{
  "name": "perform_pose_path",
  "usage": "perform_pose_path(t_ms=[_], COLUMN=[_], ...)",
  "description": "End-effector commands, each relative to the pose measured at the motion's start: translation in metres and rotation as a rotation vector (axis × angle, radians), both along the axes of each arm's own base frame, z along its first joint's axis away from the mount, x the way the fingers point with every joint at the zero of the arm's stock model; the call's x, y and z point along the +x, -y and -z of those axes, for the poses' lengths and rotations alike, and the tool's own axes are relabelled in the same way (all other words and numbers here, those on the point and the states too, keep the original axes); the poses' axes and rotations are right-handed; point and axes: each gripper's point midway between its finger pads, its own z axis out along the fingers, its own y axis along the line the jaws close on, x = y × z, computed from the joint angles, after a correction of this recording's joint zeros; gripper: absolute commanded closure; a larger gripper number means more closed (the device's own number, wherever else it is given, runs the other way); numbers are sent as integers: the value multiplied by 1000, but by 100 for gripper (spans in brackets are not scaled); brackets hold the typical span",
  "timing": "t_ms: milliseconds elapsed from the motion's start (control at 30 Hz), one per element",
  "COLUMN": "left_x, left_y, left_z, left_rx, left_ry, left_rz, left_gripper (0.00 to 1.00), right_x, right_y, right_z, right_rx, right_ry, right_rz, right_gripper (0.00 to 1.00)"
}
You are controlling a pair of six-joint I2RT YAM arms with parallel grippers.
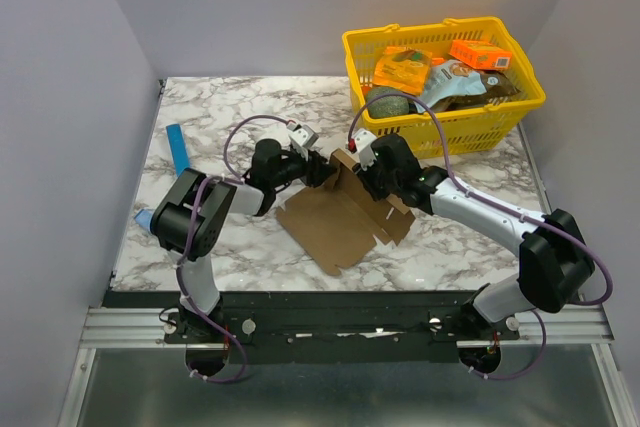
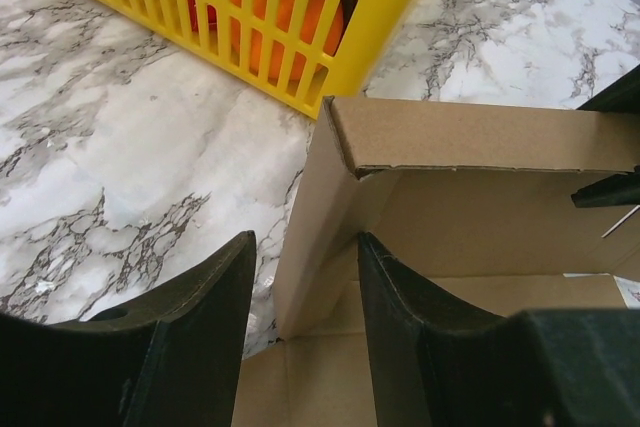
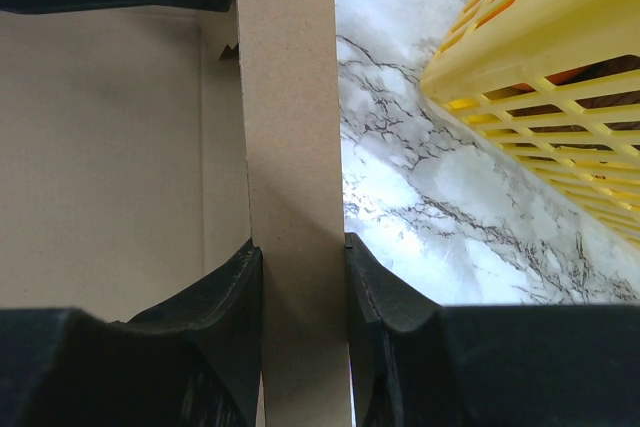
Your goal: Fold the paper box
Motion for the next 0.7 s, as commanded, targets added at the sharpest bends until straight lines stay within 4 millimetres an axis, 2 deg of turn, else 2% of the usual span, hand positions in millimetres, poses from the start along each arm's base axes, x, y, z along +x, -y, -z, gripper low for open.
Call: perform_pose_path(t_ms=[0, 133, 267, 500, 667], left_x=[4, 5, 7, 9, 11], left_y=[11, 12, 13, 15, 9], left_z=[-7, -7, -6, -3, 5], left_rx=[-3, -5, -6, 2, 35], left_ry=[43, 37, 33, 31, 31], left_rz=[31, 32, 19, -28, -135], left_gripper=[45, 48, 62, 74, 80], right_x=[-12, -12, -12, -11, -12], right_y=[-5, -6, -6, -8, -8], right_z=[21, 22, 22, 20, 18], right_rx=[-20, -18, -16, -9, 3], right_ry=[-61, -62, -63, -57, -55], right_rz=[-65, -69, -69, -74, -70], right_gripper=[69, 69, 69, 69, 69])
